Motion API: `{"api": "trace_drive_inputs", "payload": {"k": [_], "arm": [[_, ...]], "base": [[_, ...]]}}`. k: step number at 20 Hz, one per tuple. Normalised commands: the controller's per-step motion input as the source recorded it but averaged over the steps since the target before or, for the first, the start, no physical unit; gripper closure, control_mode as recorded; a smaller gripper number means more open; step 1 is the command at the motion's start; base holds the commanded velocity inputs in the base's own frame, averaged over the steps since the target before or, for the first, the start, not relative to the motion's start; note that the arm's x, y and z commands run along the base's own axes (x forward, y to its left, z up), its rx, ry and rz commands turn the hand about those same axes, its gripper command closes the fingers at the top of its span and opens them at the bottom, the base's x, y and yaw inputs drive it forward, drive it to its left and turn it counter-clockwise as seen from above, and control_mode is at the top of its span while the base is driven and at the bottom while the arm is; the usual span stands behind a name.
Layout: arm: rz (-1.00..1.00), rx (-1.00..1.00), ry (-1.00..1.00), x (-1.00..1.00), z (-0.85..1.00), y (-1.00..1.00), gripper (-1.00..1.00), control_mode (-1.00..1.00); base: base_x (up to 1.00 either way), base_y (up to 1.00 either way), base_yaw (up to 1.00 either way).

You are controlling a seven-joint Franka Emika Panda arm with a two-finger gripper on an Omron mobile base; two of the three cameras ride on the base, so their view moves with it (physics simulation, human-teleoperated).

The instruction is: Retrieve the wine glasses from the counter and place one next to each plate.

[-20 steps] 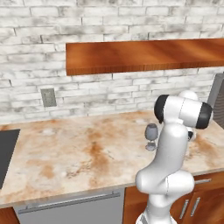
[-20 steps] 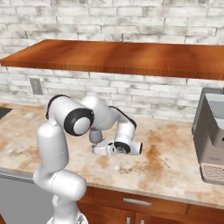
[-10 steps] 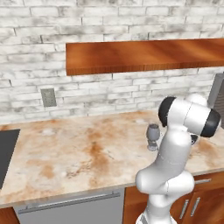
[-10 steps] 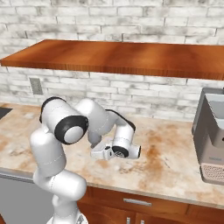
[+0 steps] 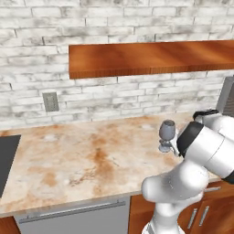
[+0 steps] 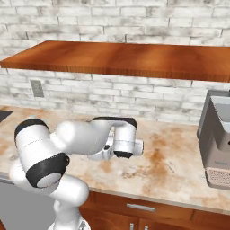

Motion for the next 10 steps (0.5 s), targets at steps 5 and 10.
{"api": "trace_drive_inputs", "payload": {"k": [5, 10], "arm": [[0.11, 0.00, -0.12, -0.70, 1.00, 0.33, 1.00, -1.00], [0.10, 0.00, -0.08, -0.66, 1.00, 0.26, 1.00, -1.00]], "base": [[0.00, 0.00, 0.00], [0.00, 0.00, 0.00]]}}
